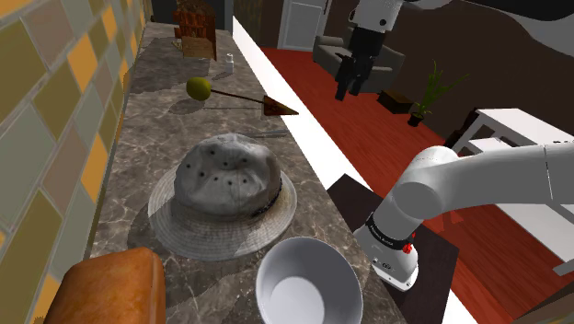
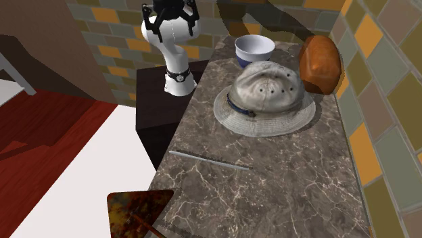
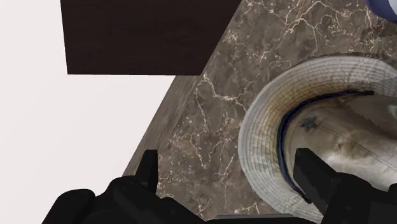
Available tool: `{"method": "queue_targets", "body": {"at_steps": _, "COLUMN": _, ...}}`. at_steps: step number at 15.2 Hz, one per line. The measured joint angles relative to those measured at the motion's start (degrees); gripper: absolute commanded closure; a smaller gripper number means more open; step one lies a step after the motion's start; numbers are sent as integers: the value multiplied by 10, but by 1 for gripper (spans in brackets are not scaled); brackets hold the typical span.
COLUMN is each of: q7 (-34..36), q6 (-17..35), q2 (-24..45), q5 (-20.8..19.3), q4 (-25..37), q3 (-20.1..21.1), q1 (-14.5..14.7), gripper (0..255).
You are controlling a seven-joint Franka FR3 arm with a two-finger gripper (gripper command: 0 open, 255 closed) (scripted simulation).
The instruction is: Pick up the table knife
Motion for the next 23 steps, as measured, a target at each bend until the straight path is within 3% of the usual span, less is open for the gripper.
{"method": "queue_targets", "body": {"at_steps": 3, "q7": -26, "q6": 21, "q2": 18, "q5": -8, "q4": -4, "q3": -7, "q1": 7, "gripper": 0}}
{"method": "queue_targets", "body": {"at_steps": 13, "q7": -244, "q6": 190, "q2": 191, "q5": -60, "q4": 1, "q3": -71, "q1": 59, "gripper": 0}}
{"method": "queue_targets", "body": {"at_steps": 23, "q7": -446, "q6": 329, "q2": 401, "q5": -58, "q4": 82, "q3": -93, "q1": 110, "gripper": 0}}
